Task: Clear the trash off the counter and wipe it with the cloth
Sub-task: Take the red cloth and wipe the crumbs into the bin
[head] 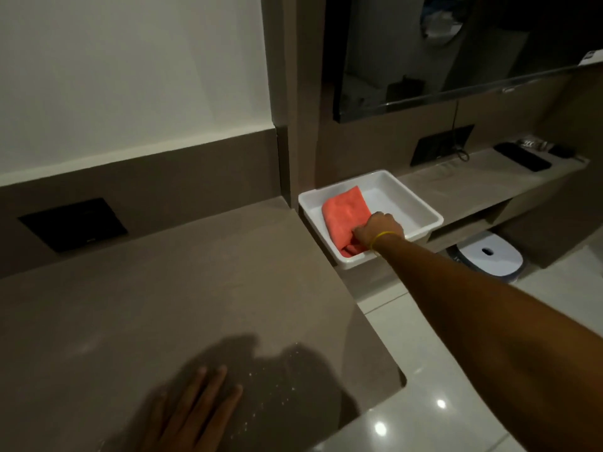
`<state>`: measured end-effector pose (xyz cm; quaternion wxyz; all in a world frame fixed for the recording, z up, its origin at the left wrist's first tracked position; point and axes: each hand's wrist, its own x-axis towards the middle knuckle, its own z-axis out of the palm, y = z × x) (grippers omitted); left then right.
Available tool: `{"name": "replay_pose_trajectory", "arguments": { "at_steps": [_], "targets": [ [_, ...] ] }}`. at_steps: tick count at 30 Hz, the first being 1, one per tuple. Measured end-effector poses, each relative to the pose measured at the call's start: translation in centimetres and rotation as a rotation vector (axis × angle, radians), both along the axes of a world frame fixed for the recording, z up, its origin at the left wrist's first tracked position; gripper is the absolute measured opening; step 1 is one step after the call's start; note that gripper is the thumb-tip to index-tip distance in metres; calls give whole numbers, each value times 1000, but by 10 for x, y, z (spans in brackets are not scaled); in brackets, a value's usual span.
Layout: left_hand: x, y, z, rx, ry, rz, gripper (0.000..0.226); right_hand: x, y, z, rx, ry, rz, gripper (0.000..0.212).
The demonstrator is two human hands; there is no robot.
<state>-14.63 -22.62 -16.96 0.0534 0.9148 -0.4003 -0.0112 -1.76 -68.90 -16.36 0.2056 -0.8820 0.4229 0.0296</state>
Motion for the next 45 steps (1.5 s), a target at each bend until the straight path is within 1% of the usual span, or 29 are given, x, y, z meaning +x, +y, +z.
{"name": "replay_pose_trajectory", "arguments": {
  "at_steps": [2, 3, 4, 6, 7, 8, 10, 12, 13, 17, 18, 21, 22, 24, 26, 28, 29, 30, 31, 32, 33, 35, 37, 38, 40, 43, 44, 45],
  "targets": [
    [3, -2, -4, -27, -72, 1, 59, 20, -5, -10, -21, 75, -42, 78],
    [5, -1, -6, -31, -97, 0, 59, 27, -5, -11, -2, 88, -66, 76],
    [6, -1, -8, -35, -118, -5, 58, 34, -6, -12, 60, 64, -90, 65],
    [7, -1, -13, -41, -142, 2, 57, 43, -7, -11, 272, -39, -160, 33],
    [9, -2, -14, -43, -139, 20, 56, 45, -5, -8, 342, -64, -194, 24],
    [10, -3, -15, -46, -128, 39, 55, 46, -5, -6, 401, -95, -217, 22],
    [13, -8, -17, -58, -109, 65, 54, 46, -3, -5, 507, -164, -239, 32],
    [16, -13, -15, -88, -109, 67, 54, 45, -1, -3, 548, -240, -221, 43],
    [17, -14, -13, -104, -111, 68, 54, 44, 0, -1, 543, -277, -198, 43],
    [13, -7, -11, -94, -66, 16, 55, 37, 6, 24, 566, -441, -116, 16],
    [13, -4, -8, -78, -65, -7, 56, 32, 8, 35, 576, -495, -110, 12],
    [7, 2, 5, -39, -116, -62, 61, 1, 18, 77, 636, -688, -137, 12],
    [-1, 2, 11, -61, -127, -60, 66, -13, 24, 91, 676, -738, -138, 13],
    [-29, 3, 19, -180, -125, -72, 68, -53, 39, 114, 797, -834, -113, 20],
    [-72, 1, 19, -331, -26, -120, 63, -106, 52, 124, 937, -918, -79, 32],
    [-120, -3, 4, -448, 131, -152, 50, -162, 65, 121, 1021, -935, -36, 42],
    [-144, -6, -8, -472, 218, -126, 44, -190, 71, 115, 1042, -921, -21, 43],
    [-166, -9, -23, -466, 332, -48, 41, -215, 76, 103, 1053, -898, -10, 43],
    [-185, -13, -39, -425, 475, 78, 42, -239, 81, 87, 1051, -861, 3, 42],
    [-201, -17, -60, -344, 605, 221, 47, -260, 85, 66, 1038, -813, 8, 42],
    [-213, -20, -86, -237, 686, 334, 52, -280, 87, 42, 1022, -760, 1, 42],
    [-227, -27, -145, -44, 763, 465, 55, -314, 92, -13, 1027, -691, -38, 40],
    [-233, -36, -202, 42, 834, 600, 57, -342, 99, -71, 1044, -689, -103, 40],
    [-233, -41, -229, 29, 875, 696, 58, -354, 104, -101, 1043, -691, -133, 42],
    [-231, -51, -281, -77, 979, 939, 67, -374, 116, -159, 1019, -683, -184, 50],
    [-222, -58, -354, -217, 1148, 1293, 93, -397, 141, -245, 955, -604, -240, 53],
    [-220, -58, -375, -245, 1216, 1388, 95, -401, 152, -270, 928, -557, -246, 52],
    [-220, -57, -393, -294, 1299, 1461, 88, -404, 162, -293, 906, -507, -247, 53]
  ]
}}
